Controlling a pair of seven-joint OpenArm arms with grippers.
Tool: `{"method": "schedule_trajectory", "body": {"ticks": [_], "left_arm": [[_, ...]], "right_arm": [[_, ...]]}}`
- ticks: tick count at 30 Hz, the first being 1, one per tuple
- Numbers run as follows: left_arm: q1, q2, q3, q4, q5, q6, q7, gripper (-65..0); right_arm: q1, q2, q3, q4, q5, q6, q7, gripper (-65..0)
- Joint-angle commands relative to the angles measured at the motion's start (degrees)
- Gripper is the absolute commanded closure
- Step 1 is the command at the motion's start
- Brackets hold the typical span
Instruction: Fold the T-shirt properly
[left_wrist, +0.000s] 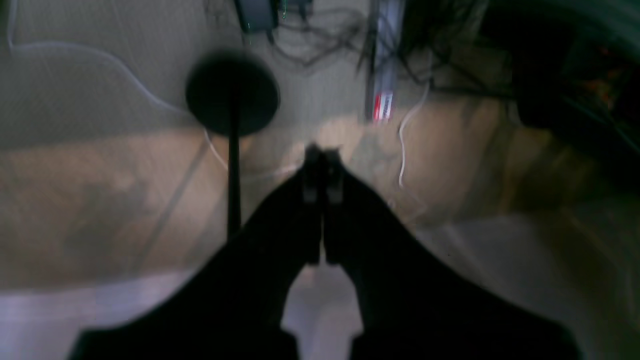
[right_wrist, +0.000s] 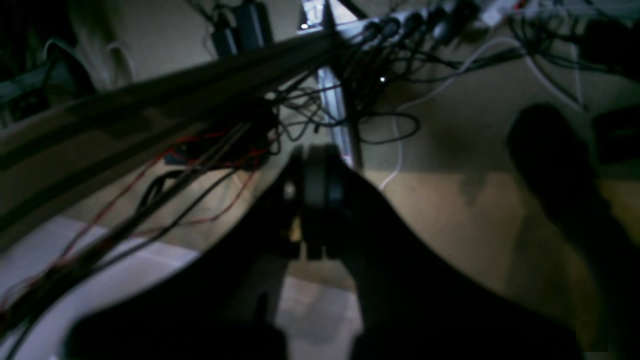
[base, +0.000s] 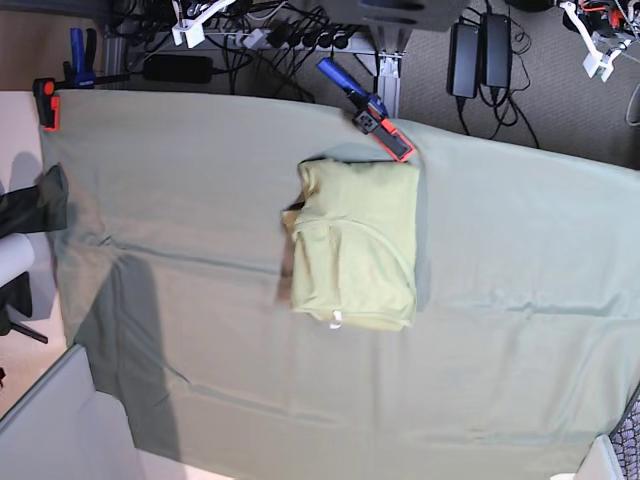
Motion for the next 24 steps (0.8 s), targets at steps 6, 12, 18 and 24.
{"method": "schedule_trajectory", "body": {"ticks": [6,12,18,24], "left_arm": [[-8.0,0.9,11.4,-11.2,6.2,2.7,-0.6,0.0],[-14.6,4.1,14.1,-18.1,6.4,2.6,-6.2,0.0],[-20.5,6.7,14.1,-24.0,8.7,2.9,-6.4,0.0],[-23.4,7.1,14.1,-26.4,8.7,2.9,-10.3,0.0]], "right_arm": [[7.2,0.5,-2.8,-11.1,-4.8,0.5,0.1,0.0],[13.6,0.3,-8.0,-18.0,-7.4,0.1,4.3,0.0],[17.9,-1.4,-10.9,-19.2,-12.6,0.1,6.1,0.0],[19.0,-2.7,-11.0,-19.3,-14.3,0.0,7.6,0.0]]}}
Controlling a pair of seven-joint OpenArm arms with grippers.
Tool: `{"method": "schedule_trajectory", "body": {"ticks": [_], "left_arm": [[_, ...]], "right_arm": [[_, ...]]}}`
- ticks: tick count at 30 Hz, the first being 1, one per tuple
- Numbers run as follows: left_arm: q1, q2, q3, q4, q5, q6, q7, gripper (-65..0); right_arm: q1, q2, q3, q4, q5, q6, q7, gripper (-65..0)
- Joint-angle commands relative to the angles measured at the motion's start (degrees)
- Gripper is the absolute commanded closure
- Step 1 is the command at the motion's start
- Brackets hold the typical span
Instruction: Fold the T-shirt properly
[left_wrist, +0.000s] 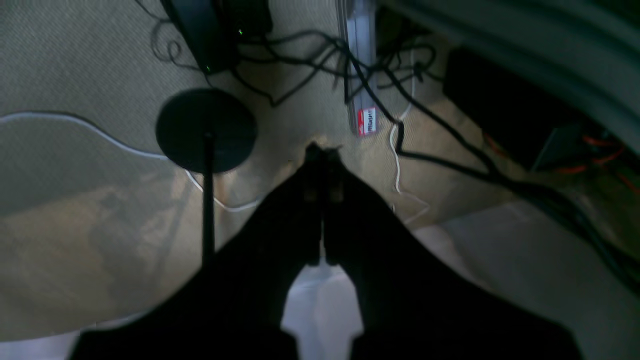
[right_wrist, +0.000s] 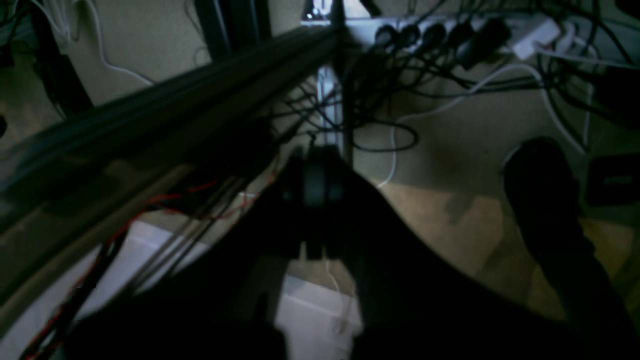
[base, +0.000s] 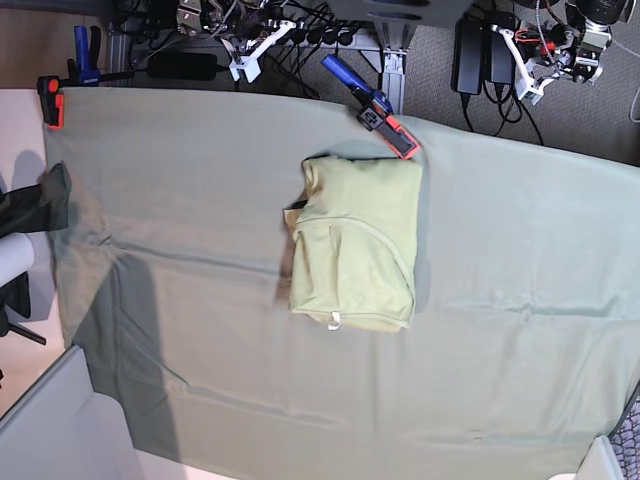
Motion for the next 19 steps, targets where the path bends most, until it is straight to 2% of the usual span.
{"method": "schedule_trajectory", "body": {"ticks": [1,7,10,19], "left_arm": [[-0.4,-0.4,-0.1,0.3,-0.2,0.0,-0.8,0.0],[-0.9,-0.6,-0.1,0.4,-0.4,0.0,-4.2,0.0],[-0.9,-0.8,-0.1,0.4,-3.7,0.0,-5.7,0.0],[-0.6,-0.7,-0.1,0.4,-5.4,0.0,-5.7,0.0]], "right_arm": [[-0.1,0.4,0.1,0.3,0.2,0.2,0.6,0.0],[-0.2,0.3,0.1,0.4,0.2,0.3,1.0,0.0],[-0.2,0.3,0.1,0.4,0.2,0.3,1.0,0.0],[-0.5,0.4,0.1,0.4,0.4,0.3,1.0,0.0]]}}
